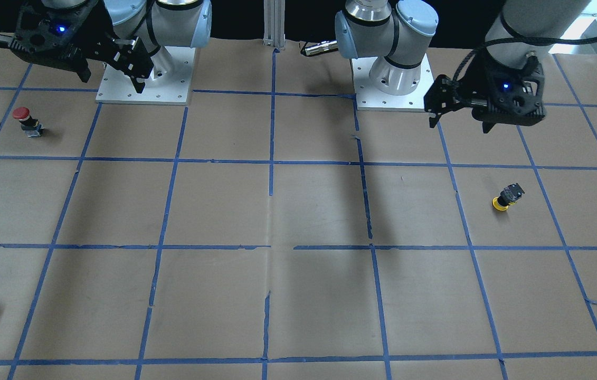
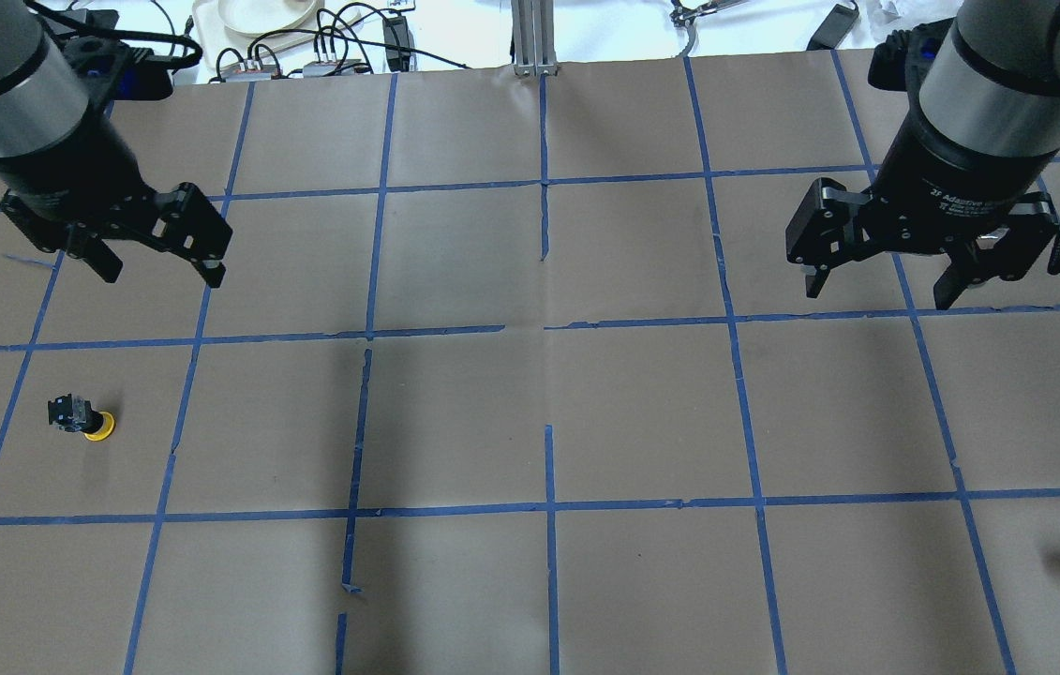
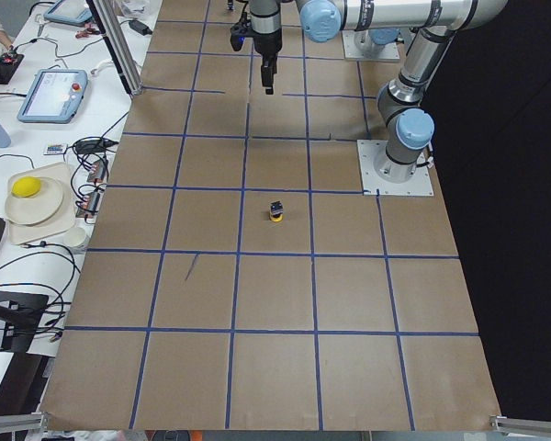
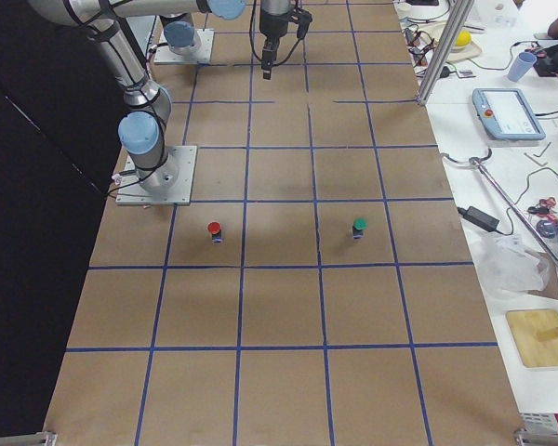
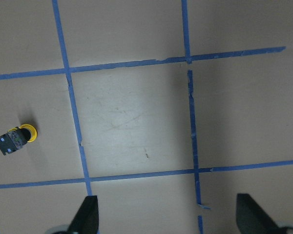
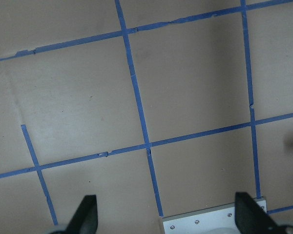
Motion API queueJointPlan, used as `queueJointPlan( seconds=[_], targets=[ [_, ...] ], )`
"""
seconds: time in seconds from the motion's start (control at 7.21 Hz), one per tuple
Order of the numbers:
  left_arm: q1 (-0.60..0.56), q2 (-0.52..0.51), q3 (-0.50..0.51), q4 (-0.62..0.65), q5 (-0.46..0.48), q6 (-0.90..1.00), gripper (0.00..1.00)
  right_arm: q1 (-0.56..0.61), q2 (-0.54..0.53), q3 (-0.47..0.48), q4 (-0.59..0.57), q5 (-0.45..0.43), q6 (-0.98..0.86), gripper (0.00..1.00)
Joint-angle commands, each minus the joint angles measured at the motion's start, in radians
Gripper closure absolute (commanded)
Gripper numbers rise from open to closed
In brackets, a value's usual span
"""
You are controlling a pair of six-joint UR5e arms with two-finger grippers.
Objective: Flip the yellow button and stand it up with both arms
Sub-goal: 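Move the left gripper down onto the lying yellow button and grasp it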
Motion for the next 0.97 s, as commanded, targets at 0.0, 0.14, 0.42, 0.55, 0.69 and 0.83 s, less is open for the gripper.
queueJointPlan(
  seconds=[0.0,0.14,0.42,0.55,0.69,0.83],
  targets=[
    [0.121,-0.026,-0.026,0.07,0.042,0.311,0.01,0.002,-0.002,0.007,0.002,0.014,-0.001,0.0],
    [0.145,-0.035,-0.052,0.126,0.068,0.466,0.02,0.002,-0.003,0.007,-0.001,0.014,0.001,0.0],
    [0.279,-0.08,-0.116,0.258,0.063,0.776,0.04,0.002,-0.002,0.021,-0.005,0.017,-0.002,0.0],
    [0.332,-0.11,-0.144,0.348,0.057,0.929,0.04,0.002,-0.006,0.018,-0.009,0.022,-0.009,0.0],
    [0.349,-0.138,-0.18,0.4,0.059,1.126,0.04,0.005,-0.003,0.019,-0.012,0.043,-0.013,0.0],
    [0.382,-0.147,-0.222,0.477,0.027,1.209,0.04,-0.001,0.004,0.007,-0.005,0.095,-0.001,0.0]
  ],
)
